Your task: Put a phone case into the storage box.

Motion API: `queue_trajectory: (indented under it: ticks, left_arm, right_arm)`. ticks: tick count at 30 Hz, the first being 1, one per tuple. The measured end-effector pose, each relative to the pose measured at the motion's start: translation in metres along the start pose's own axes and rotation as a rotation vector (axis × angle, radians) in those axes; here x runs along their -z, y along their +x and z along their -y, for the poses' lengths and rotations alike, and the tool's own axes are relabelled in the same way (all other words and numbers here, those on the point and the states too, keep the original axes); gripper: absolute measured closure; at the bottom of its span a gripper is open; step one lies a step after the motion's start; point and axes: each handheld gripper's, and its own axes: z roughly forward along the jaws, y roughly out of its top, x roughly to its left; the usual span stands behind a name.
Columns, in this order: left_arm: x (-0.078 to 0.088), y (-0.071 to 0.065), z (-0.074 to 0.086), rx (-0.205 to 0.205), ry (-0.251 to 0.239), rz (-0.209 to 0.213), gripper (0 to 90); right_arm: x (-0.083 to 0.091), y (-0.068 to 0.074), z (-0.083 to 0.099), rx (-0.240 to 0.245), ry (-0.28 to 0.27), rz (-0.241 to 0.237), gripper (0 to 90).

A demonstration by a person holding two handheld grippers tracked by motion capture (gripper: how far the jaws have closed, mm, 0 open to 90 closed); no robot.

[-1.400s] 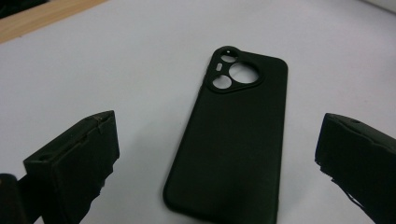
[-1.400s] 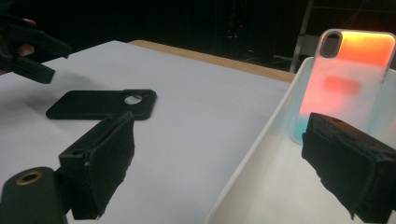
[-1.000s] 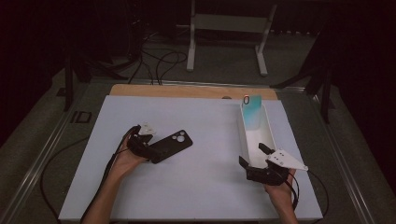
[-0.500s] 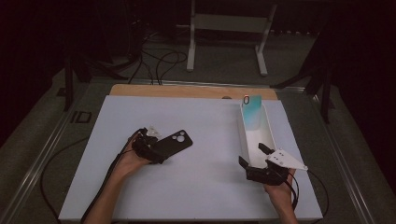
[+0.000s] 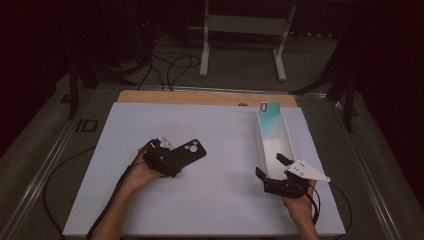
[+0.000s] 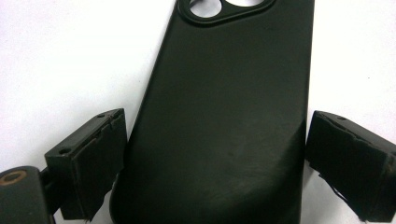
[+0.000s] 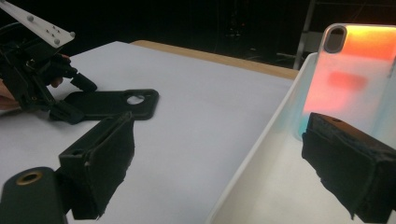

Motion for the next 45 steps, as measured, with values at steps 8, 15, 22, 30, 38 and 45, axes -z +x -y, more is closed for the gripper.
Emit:
queue_trajectory:
  ticks: [8, 15, 22, 30, 38, 45]
  left_arm:
    - [0.001, 0.0, -0.001, -0.004, 0.021, 0.004, 9.1]
    - [0.003, -0.002, -0.001, -0.03, 0.026, 0.008, 12.4]
    - [0.005, -0.005, -0.001, -0.027, 0.029, -0.003, 15.4]
    - [0.017, -0.008, -0.003, -0.017, -0.028, -0.033, 15.7]
    - [0.038, -0.017, 0.001, 0.018, -0.156, -0.063, 15.7]
    - [0.056, -0.023, -0.001, 0.01, -0.235, -0.081, 15.7]
  right_arm:
    - [0.0, 0.0, 0.0, 0.001, 0.001, 0.0, 9.5]
    - [0.0, 0.001, 0.0, 0.003, 0.004, -0.003, 9.5]
    - [-0.001, 0.002, 0.0, 0.002, 0.011, -0.007, 9.5]
    - [0.0, -0.002, -0.001, -0.042, 0.007, -0.028, 9.6]
    - [0.0, 0.0, -0.003, -0.051, 0.026, -0.035, 9.6]
    - [-0.005, 0.0, -0.009, -0.074, 0.057, -0.09, 9.5]
